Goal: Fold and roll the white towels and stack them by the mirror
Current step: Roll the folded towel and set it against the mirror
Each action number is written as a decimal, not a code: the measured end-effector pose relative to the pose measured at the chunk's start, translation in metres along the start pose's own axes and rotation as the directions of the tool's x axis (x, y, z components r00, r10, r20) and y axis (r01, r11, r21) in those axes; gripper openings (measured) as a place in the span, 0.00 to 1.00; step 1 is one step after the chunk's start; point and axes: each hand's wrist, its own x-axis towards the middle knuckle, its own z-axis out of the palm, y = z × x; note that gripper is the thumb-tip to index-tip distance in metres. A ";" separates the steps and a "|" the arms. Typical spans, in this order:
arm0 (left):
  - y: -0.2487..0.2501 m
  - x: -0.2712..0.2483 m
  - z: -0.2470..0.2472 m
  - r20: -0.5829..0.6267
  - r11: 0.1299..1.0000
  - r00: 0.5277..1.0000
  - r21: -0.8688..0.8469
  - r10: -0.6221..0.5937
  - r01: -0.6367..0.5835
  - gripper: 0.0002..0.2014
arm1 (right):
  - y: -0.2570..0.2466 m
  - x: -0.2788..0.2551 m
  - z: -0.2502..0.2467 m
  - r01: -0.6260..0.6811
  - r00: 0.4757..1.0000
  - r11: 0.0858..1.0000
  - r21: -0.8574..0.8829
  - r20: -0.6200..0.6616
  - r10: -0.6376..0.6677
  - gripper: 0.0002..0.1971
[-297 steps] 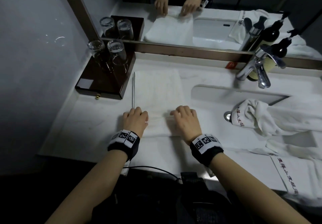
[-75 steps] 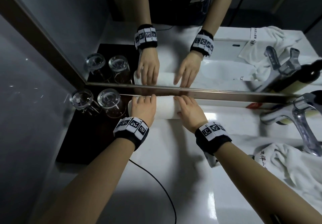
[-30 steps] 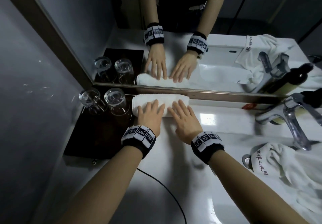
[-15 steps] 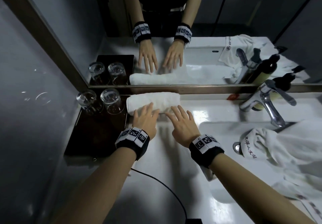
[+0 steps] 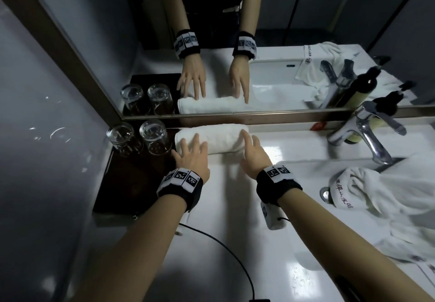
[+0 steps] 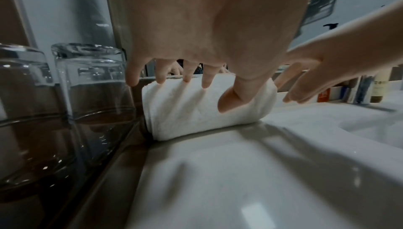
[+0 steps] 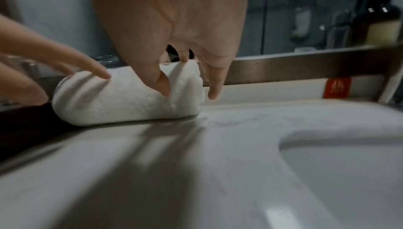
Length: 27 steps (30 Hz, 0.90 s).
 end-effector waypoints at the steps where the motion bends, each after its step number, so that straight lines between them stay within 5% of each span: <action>1: -0.002 0.002 0.000 0.015 1.000 1.000 -0.017 -0.016 0.016 0.35 | -0.001 0.003 0.002 -0.001 1.000 0.999 0.034 0.015 0.000 0.40; 6: -0.007 0.020 -0.001 0.101 0.995 0.993 -0.069 -0.061 0.069 0.41 | -0.005 0.022 0.009 -0.027 0.999 0.995 0.099 0.045 0.023 0.44; 10: -0.001 0.030 0.001 0.104 0.991 0.990 -0.074 -0.100 0.108 0.42 | -0.004 0.039 0.009 -0.041 0.998 0.995 0.094 0.050 0.036 0.38; 17: 0.004 0.043 -0.003 0.044 0.984 0.990 -0.111 -0.137 0.141 0.37 | -0.001 0.060 0.005 0.040 0.999 0.995 -0.086 0.013 -0.039 0.29; 27: 0.012 0.055 -0.004 0.002 0.985 0.986 -0.039 -0.169 0.169 0.31 | 0.006 0.068 -0.012 0.078 0.987 0.988 -0.137 0.152 -0.056 0.26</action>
